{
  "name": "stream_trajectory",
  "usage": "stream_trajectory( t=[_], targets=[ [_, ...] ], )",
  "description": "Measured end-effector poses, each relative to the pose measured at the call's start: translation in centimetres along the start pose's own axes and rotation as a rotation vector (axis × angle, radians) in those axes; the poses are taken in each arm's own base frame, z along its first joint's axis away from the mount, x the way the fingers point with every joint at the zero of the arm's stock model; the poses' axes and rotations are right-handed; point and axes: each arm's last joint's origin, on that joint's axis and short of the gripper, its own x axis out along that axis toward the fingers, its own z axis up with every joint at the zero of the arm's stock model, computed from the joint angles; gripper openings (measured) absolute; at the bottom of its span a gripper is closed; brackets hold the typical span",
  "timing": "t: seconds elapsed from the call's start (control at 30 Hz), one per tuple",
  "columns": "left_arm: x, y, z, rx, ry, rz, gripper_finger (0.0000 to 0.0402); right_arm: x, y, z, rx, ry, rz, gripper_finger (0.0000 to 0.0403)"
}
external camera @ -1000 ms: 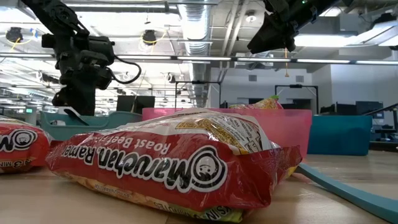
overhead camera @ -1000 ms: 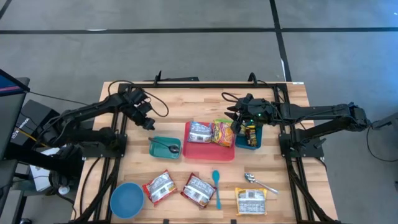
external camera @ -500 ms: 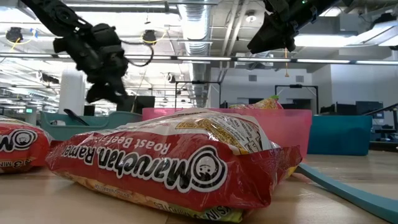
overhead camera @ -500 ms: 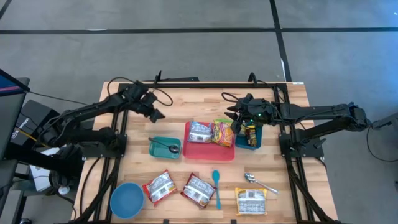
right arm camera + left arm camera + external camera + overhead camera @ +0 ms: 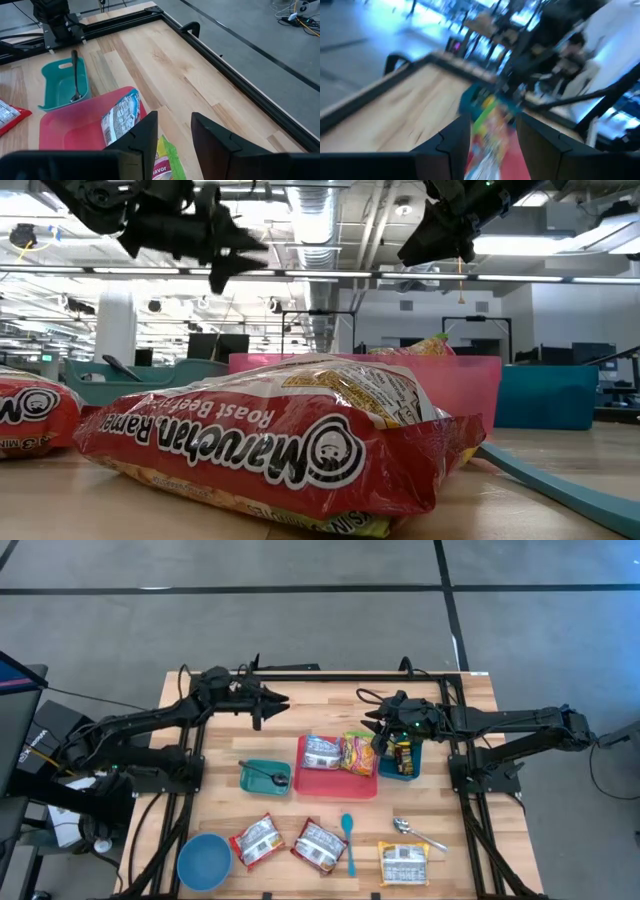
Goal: Pick & Place Food Item
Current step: Put the silver spoon into the green bin
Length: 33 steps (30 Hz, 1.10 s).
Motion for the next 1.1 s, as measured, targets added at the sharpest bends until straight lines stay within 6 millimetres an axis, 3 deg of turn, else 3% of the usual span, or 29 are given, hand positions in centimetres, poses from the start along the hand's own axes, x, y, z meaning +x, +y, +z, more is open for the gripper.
stream_trajectory(
  t=[0.2, 0.53, 0.83, 1.1],
  targets=[
    [0.9, -3.0, 0.6, 0.052, -0.096, -0.152, 0.0154, 0.0, 0.0, 0.0, 0.001, 0.0, 0.0, 0.0113],
    [1.9, -7.9, -1.2, 0.102, -0.033, -0.365, 0.0154, -0.1, 0.3, -0.2, 0.023, 0.016, 0.013, 0.0113],
    [1.9, -10.7, -2.3, 0.111, 0.011, -0.483, 0.0154, -0.9, 2.0, -1.7, -0.006, 0.134, 0.106, 0.0113],
    [1.9, -11.8, -2.8, 0.16, 0.016, -0.531, 0.0154, -2.4, 3.8, -4.1, 0.045, 0.343, 0.174, 0.0113]
  ],
)
